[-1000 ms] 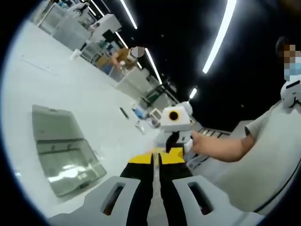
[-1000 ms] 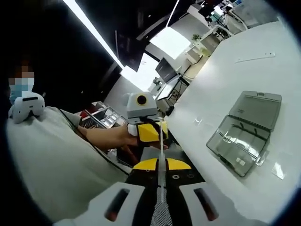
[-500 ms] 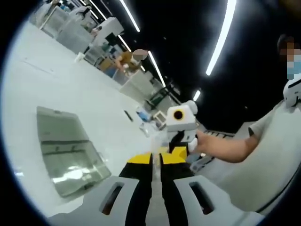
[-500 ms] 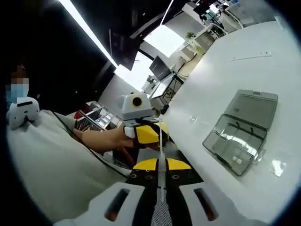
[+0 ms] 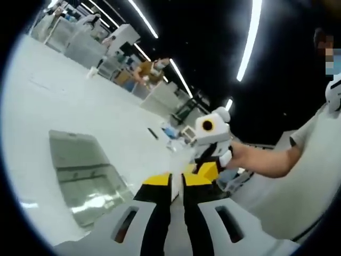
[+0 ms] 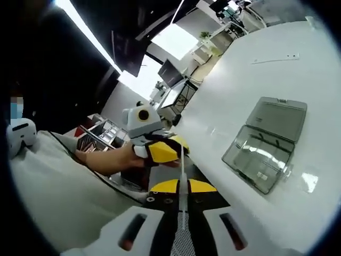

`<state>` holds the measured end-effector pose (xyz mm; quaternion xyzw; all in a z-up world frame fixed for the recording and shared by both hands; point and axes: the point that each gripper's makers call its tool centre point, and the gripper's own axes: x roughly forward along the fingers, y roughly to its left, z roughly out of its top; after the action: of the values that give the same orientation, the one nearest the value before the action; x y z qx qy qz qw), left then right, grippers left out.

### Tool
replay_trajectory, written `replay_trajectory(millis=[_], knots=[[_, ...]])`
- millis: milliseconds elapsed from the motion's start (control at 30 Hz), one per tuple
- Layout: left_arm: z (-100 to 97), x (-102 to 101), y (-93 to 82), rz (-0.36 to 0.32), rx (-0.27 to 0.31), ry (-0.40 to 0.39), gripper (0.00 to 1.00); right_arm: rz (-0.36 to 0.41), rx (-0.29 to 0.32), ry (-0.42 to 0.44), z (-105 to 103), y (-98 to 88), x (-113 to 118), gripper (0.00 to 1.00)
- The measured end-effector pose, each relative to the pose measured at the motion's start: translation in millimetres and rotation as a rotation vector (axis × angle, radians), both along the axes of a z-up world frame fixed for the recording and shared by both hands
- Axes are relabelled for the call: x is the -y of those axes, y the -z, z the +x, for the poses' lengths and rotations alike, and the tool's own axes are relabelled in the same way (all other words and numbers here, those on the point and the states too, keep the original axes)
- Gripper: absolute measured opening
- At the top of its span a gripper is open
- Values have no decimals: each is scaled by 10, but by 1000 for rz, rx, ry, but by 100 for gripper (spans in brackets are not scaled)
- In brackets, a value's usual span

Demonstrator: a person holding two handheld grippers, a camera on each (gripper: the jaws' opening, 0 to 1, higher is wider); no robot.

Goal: Insert the divider into the dual guide fixture by aligning both edges with the guide slots and pushing it downward to the bottom, including one-sided entry, uneven engagement, binding, and posture correction.

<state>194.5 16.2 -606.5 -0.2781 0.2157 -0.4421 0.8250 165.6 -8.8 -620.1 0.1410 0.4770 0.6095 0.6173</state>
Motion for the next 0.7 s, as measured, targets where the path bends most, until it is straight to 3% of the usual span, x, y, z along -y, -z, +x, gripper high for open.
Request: replay_trajectory(millis=[400,700], knots=[[49,-103,63,106,56,-42,9,-63,-1,31,83,43,-35,0],[40,-140,143,185,88,-49,9,-115,-20,102,221,115,-5,0]])
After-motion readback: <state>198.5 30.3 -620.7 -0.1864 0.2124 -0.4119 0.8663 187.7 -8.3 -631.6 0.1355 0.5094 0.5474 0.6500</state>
